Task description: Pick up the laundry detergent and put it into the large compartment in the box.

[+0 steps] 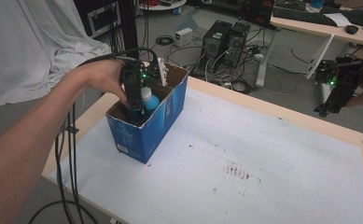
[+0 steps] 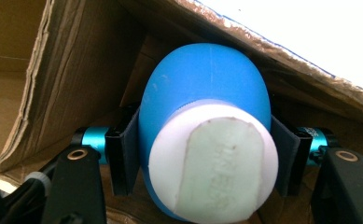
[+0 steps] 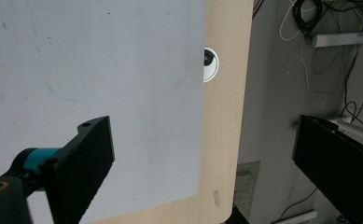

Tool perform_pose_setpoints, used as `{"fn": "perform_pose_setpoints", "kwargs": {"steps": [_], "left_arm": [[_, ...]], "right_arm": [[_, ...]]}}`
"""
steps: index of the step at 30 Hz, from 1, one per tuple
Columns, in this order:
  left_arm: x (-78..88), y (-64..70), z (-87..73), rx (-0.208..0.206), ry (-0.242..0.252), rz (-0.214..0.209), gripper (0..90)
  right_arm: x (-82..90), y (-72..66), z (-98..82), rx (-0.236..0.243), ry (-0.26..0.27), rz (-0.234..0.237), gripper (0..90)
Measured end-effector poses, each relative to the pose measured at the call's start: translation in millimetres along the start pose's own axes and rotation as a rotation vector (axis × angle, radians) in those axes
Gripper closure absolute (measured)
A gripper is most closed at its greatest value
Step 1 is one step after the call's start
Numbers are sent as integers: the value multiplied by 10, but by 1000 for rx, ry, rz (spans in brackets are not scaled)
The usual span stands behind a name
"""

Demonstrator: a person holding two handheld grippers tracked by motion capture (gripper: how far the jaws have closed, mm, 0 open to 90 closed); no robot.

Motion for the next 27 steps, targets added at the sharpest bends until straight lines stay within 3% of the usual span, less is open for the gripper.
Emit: {"fn": "perform_pose_setpoints", "kwargs": {"steps": [20,27], "left_arm": [[0,-15,2,39,14,-13,371],[16,-28,11,63,29,-14,293]], "right_arm": [[25,4,7,1,15,1,46],[32,-3,6,-4,15,-1,47]]}}
Point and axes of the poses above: each handheld gripper's, and its own axes: x roughly backward along the jaws, z roughly out of its top, y roughly to its right, the point moved 7 cm from there along -x, roughly forward along the jaws, and after that the axes turned 3 degrees about -z, right-handed, at the moved point
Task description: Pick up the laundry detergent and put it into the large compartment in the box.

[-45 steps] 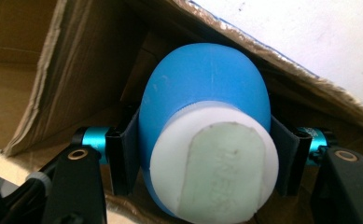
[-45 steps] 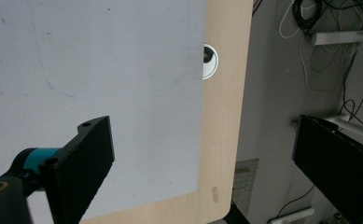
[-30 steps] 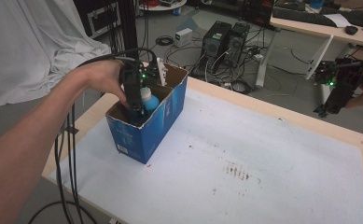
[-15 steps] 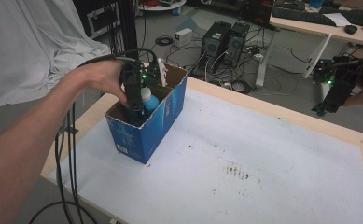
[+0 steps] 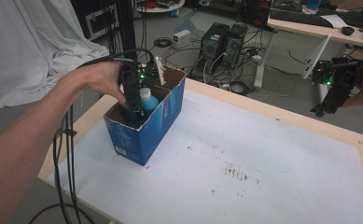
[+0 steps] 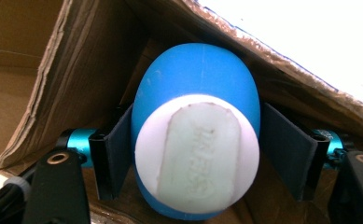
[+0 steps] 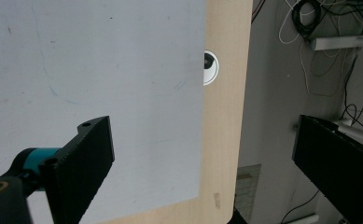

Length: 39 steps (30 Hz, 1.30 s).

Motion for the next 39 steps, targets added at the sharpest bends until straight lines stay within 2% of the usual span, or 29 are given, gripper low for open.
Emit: {"fn": "perform_pose_setpoints", "kwargs": {"steps": [6,10,17,33,36,39], "left_arm": [[37,-7,-4,13,2,7,286],[97,-11,7,6,-3,24,271],[204,-26,26,19,4,42,254],[525,47,168,-9,4,71,254],[577,67,202,-21,4,83,218],[630,93,237,-27,13,72,218]], "right_arm": [[-2,-5,8,5,-2,2,46],[3,-2,4,3,3,2,47],[14,-10,-1,4,-2,0,47],[39,-17,7,0,1,2,47],[41,-21,8,7,4,5,46],[55,-18,-2,2,0,0,47]]}}
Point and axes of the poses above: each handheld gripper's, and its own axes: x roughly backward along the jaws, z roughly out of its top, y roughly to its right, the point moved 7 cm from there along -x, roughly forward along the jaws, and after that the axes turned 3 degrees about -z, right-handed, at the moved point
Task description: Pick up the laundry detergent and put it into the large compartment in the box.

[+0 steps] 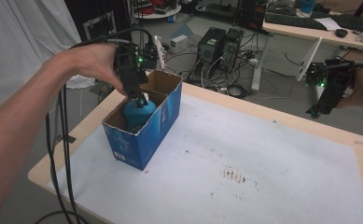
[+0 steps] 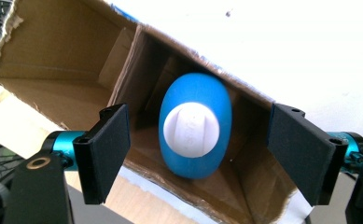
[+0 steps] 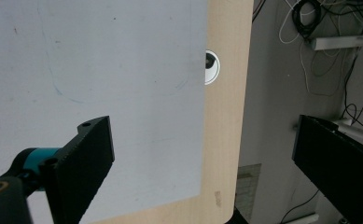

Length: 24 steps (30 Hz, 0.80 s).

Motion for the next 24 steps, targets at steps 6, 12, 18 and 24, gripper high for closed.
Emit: {"fn": "perform_pose_setpoints", "kwargs": {"steps": [6,12,18,24], "left_arm": [[99,84,178,-50,-5,2,218],[220,220,539,-127,13,5,218],[223,434,896,-237,27,-22,167],[47,677,1186,-320,-6,-60,167]], "right_arm": [[25,0,-17,-4,4,-5,46],[49,-2,-25,-10,6,-6,47],[64,-12,-1,-3,10,-6,47],[82,-32,30,-4,7,-7,46]]}}
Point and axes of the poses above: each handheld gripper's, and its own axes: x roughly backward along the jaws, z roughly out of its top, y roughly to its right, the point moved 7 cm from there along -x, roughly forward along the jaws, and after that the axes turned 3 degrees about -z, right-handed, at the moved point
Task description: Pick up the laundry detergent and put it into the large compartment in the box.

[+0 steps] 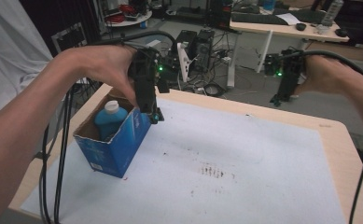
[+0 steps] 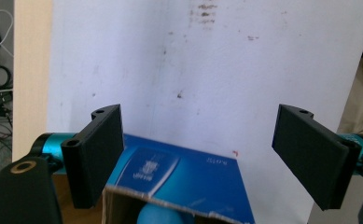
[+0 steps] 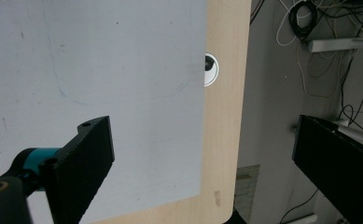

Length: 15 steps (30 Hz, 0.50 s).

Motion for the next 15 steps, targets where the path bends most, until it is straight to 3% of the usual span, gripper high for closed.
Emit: {"fn": "perform_pose_setpoints", "kwargs": {"steps": [7,10,15], "left_arm": [[-305,120,358,-85,-56,-29,168],[-460,177,513,-107,-60,-47,168],[-685,247,705,-142,-65,-61,167]], "right_arm": [[19,-30,55,8,9,-2,46],[25,-35,84,25,12,-3,46],[47,-82,105,6,11,-4,46]]}}
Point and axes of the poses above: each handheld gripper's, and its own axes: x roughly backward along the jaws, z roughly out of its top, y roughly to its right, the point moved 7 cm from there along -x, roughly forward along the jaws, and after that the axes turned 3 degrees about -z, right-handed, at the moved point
